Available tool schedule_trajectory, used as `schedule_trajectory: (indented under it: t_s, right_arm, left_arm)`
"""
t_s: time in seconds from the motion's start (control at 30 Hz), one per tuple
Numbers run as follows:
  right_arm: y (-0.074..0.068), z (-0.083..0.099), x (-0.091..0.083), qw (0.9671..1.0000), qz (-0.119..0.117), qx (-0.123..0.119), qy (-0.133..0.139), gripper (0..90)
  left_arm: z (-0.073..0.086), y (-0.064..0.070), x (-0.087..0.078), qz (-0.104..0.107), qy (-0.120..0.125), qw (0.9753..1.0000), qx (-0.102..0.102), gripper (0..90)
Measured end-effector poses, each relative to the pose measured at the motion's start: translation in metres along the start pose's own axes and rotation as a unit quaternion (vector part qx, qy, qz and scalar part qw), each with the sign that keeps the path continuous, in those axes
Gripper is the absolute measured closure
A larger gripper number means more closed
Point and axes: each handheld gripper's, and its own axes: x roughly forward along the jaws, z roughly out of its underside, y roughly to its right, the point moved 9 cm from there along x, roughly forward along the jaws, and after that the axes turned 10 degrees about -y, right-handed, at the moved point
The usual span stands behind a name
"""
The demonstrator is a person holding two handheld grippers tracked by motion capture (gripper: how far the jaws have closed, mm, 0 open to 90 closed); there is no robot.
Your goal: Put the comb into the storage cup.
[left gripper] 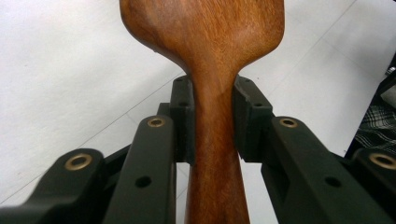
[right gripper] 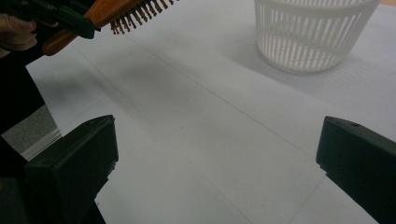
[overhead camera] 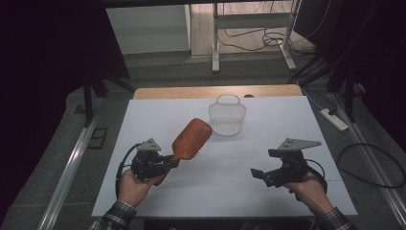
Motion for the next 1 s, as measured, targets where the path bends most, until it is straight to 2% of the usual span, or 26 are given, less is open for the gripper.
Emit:
schedule_trajectory:
  t_s: [0.27, 0.6, 0.87, 1.0]
  right_arm:
    - [-0.001, -0.012, 0.01, 0.9999, -0.007, 0.01, 0.007, 0.0]
    - [-0.004, -0.025, 0.022, 0.9998, -0.012, 0.008, 0.016, 0.0]
    - [-0.009, -0.038, 0.032, 0.9996, -0.02, 0.013, 0.018, 0.0]
    - [-0.013, -0.044, 0.036, 0.9991, -0.032, 0.02, 0.02, 0.0]
  left_arm:
    - [-0.006, 0.009, 0.002, 0.012, 0.004, 0.9999, 0.009, 71.8]
    - [-0.015, 0.019, 0.006, 0.025, 0.013, 0.9994, 0.018, 71.8]
    - [-0.024, 0.026, 0.009, 0.029, 0.019, 0.9989, 0.031, 71.9]
    - [-0.027, 0.028, 0.01, 0.028, 0.023, 0.9988, 0.032, 71.8]
